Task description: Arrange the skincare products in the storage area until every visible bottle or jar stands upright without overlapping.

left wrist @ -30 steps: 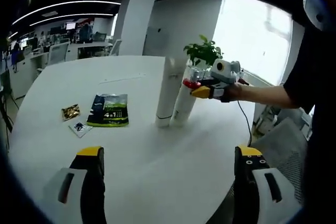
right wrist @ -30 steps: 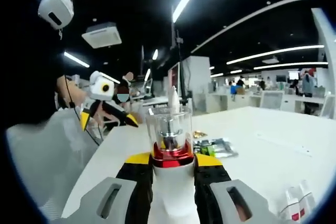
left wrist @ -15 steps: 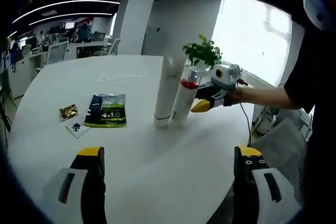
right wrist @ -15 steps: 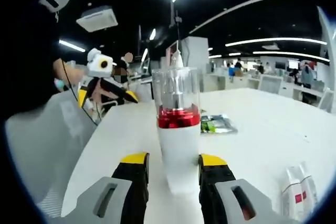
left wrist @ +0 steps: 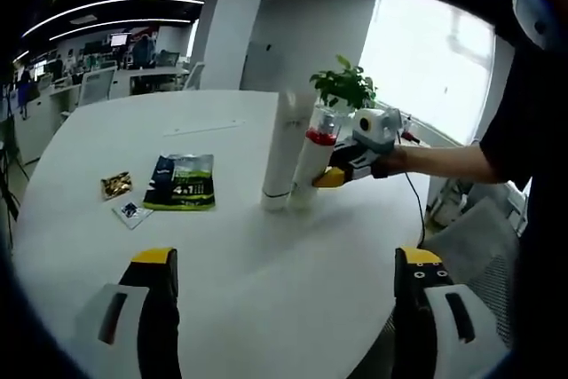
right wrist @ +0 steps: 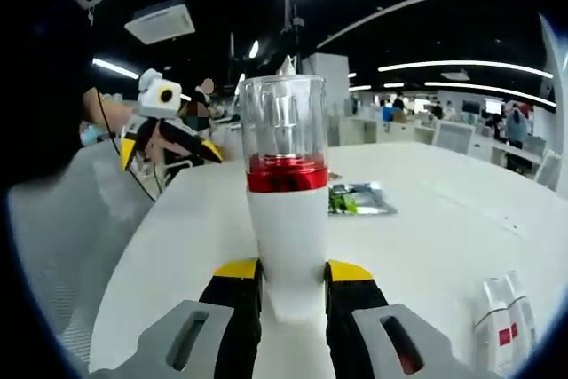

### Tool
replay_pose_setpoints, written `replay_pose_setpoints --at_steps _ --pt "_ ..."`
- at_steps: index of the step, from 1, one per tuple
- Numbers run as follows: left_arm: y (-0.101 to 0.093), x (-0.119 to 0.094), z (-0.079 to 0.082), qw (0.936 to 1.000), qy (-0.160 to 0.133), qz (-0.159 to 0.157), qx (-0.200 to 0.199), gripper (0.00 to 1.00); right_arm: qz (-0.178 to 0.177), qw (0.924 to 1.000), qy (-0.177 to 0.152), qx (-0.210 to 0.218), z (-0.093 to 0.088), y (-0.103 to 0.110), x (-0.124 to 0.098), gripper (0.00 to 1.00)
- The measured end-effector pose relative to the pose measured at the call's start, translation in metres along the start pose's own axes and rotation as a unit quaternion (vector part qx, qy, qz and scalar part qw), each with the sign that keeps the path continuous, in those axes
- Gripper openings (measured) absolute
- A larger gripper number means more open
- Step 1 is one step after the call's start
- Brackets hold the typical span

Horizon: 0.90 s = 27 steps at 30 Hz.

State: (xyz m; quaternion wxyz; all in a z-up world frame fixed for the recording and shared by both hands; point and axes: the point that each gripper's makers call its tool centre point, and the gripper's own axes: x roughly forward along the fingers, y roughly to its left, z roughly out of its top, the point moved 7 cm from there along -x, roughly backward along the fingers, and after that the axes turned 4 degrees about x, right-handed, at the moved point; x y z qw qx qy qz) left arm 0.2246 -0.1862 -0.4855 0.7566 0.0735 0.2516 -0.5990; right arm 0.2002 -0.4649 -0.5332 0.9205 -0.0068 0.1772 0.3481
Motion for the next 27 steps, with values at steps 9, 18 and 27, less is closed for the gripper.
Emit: replay_pose_setpoints --at_steps 9,18,27 --pt "-0.001 0.002 0.0 1.0 0.003 -0.002 -0.001 0.94 0.027 0.9995 0.009 -0.013 0.001 -0.012 0.002 0.19" --pt "0.003 0.001 -0.001 1.0 0.004 -0.001 -0.002 0.94 0.032 0.9994 0.005 -0.013 0.001 -0.02 0.004 0.19" --pt "0.001 0.002 -0.001 1.0 0.003 -0.003 -0.002 0.94 0.028 0.9994 0.01 0.016 -0.002 -0.022 0.003 0.2"
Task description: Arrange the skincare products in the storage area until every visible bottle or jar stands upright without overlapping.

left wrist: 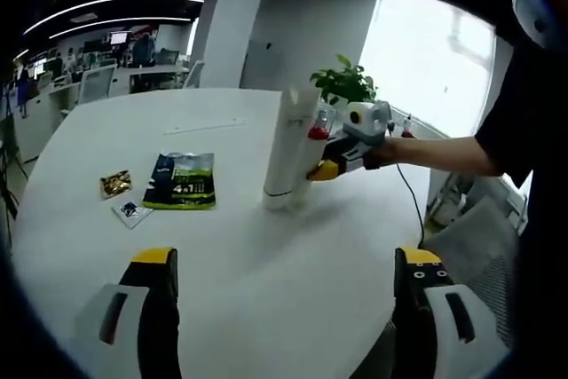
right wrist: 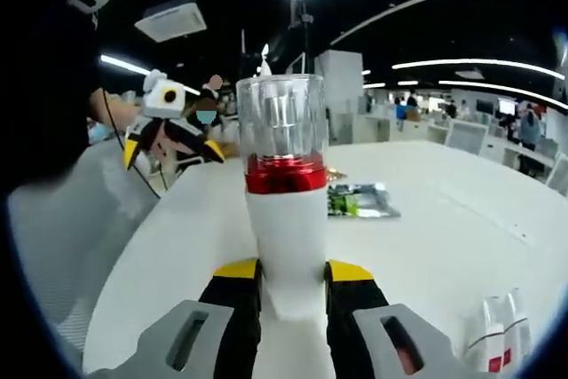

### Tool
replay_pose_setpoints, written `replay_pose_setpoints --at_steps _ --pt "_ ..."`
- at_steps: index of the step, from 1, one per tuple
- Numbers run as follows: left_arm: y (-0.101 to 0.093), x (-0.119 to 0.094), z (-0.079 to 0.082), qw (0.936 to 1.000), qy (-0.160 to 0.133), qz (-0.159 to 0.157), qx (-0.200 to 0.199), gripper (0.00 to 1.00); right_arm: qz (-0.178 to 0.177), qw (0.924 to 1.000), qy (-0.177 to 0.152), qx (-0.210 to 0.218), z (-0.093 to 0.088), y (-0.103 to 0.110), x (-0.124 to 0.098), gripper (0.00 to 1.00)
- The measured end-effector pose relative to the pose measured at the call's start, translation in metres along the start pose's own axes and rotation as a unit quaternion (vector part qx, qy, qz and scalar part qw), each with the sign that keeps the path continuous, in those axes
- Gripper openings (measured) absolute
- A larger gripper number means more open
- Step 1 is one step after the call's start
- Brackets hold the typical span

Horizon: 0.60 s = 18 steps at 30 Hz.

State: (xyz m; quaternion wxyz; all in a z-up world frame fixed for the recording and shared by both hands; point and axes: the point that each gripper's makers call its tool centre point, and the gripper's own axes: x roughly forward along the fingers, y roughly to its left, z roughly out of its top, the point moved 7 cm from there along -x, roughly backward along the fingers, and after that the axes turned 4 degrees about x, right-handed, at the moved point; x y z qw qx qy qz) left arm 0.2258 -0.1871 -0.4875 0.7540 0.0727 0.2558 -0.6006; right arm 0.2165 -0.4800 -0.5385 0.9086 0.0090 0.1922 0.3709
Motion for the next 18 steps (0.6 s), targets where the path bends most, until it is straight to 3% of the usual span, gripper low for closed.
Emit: replay_pose_setpoints --at_steps 7,9,15,18 --pt "-0.001 -0.006 0.006 1.0 0.003 0.002 0.002 0.95 -0.03 0.9987 0.009 0.041 -0.001 0.005 -0.009 0.34" --pt "-0.002 -0.009 0.01 1.0 0.003 0.003 0.003 0.95 -0.044 0.9969 0.029 0.059 -0.001 0.008 -0.011 0.38" --pt "-0.004 -0.013 0.013 1.0 0.003 0.003 0.002 0.95 -0.068 0.9936 0.066 0.061 0.0 0.018 -0.011 0.55" --pt "-0.006 -0.016 0.013 1.0 0.006 0.002 0.001 0.95 -0.112 0.9857 0.088 0.091 -0.004 0.014 -0.016 0.6"
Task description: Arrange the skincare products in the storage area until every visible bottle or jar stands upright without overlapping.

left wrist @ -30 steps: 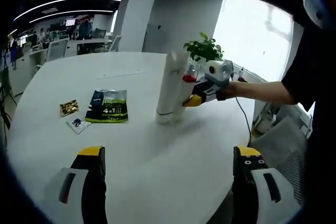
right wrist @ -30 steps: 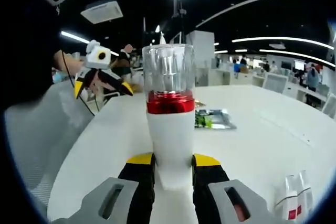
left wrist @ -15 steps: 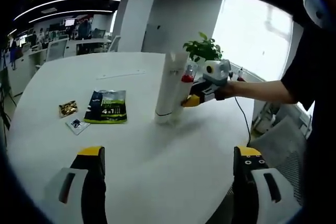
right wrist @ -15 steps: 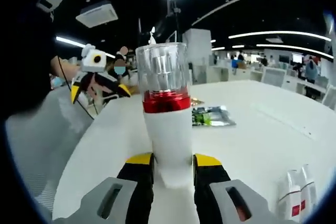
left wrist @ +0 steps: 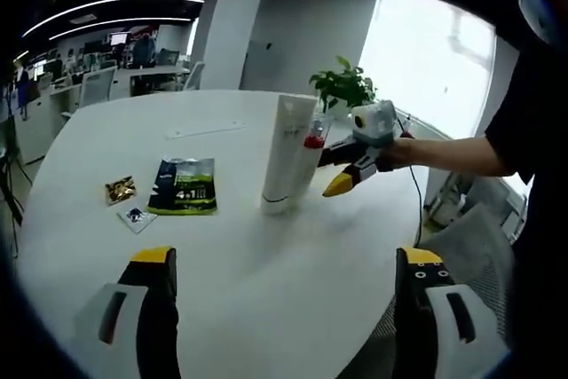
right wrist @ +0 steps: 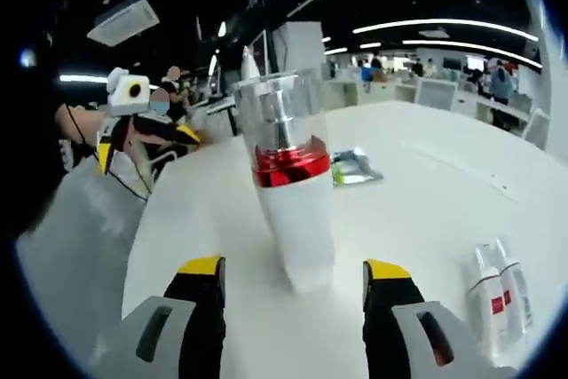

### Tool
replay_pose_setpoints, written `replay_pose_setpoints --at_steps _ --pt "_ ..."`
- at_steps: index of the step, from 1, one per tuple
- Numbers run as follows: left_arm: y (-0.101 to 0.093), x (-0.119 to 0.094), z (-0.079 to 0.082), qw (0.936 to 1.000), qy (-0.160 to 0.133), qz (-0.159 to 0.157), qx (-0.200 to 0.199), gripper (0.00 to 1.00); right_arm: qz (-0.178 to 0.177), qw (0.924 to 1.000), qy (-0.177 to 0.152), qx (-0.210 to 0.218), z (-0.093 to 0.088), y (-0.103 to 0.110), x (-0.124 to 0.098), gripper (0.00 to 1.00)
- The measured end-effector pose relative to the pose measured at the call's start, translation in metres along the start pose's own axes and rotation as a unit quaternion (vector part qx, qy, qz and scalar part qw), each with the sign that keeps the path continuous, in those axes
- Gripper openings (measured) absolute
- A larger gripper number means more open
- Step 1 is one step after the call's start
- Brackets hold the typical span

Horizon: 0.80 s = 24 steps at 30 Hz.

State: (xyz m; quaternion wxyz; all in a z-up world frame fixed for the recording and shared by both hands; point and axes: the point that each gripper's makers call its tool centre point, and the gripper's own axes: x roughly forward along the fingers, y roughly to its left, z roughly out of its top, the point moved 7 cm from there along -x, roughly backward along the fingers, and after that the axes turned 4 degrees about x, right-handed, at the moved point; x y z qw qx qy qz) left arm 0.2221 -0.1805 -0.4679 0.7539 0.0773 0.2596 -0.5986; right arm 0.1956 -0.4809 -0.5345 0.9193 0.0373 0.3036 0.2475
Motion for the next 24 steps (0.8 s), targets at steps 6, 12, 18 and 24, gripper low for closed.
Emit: replay_pose_setpoints --at_steps 6,12,18,24 --pt "-0.001 -0.015 0.0 0.9999 0.001 0.007 -0.007 0.96 -0.039 0.9964 -0.037 0.065 0.01 0.004 -0.019 0.69" --pt "0.002 -0.027 -0.005 0.9993 -0.002 0.016 -0.034 0.99 -0.051 0.9955 -0.019 0.078 0.013 0.023 -0.037 0.81" --pt "0.001 -0.038 -0.005 0.9992 -0.004 0.017 -0.036 0.99 -0.065 0.9941 -0.025 0.083 0.021 0.043 -0.051 0.85" --pt "0.002 -0.047 -0.012 0.9988 -0.009 0.02 -0.044 0.98 -0.095 0.9937 -0.011 0.058 0.032 0.065 -0.065 0.94"
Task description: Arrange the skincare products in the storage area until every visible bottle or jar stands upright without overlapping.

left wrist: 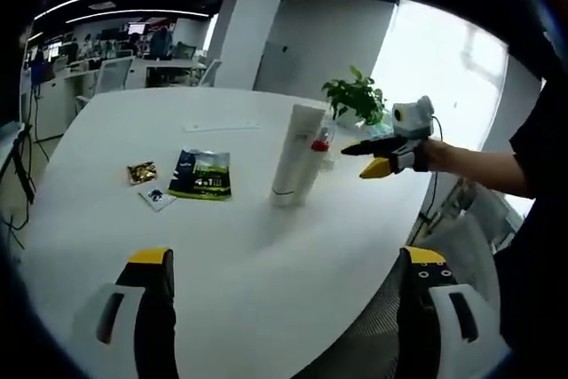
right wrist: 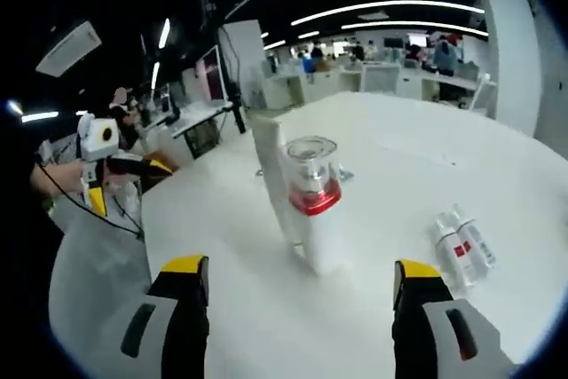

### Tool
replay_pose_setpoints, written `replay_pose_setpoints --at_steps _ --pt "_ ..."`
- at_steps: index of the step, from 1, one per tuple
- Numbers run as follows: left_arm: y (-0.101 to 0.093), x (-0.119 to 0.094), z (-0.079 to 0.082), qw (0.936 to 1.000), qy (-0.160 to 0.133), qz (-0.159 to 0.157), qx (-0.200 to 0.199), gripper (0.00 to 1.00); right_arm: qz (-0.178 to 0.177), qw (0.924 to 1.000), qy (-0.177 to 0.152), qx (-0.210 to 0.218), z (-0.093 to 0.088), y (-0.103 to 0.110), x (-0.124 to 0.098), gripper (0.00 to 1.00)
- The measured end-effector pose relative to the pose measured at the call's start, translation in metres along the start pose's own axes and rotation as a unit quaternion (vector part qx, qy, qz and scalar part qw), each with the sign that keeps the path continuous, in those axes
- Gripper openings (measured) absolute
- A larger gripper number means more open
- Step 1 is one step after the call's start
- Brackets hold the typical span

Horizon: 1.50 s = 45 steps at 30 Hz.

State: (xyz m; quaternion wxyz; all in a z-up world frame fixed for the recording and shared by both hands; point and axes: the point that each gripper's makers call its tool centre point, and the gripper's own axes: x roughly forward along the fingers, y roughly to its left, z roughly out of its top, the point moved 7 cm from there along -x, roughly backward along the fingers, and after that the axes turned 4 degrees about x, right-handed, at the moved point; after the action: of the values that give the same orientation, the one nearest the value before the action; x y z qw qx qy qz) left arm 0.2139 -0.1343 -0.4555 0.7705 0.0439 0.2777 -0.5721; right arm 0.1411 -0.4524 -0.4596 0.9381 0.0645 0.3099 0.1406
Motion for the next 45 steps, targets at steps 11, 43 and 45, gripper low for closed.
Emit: replay_pose_setpoints --at_steps 11,43,45 --pt "0.003 -0.01 -0.007 0.9999 0.001 0.011 -0.002 0.99 -0.027 0.9995 -0.009 0.009 -0.003 0.02 -0.029 0.99" --pt "-0.006 -0.03 -0.024 0.9997 0.013 0.02 -0.008 0.99 -0.096 0.9917 0.004 0.086 -0.068 0.038 -0.073 0.99" --pt "-0.005 -0.03 -0.023 0.9997 0.013 0.021 -0.007 0.99 -0.098 0.9915 0.003 0.085 -0.066 0.038 -0.073 0.99"
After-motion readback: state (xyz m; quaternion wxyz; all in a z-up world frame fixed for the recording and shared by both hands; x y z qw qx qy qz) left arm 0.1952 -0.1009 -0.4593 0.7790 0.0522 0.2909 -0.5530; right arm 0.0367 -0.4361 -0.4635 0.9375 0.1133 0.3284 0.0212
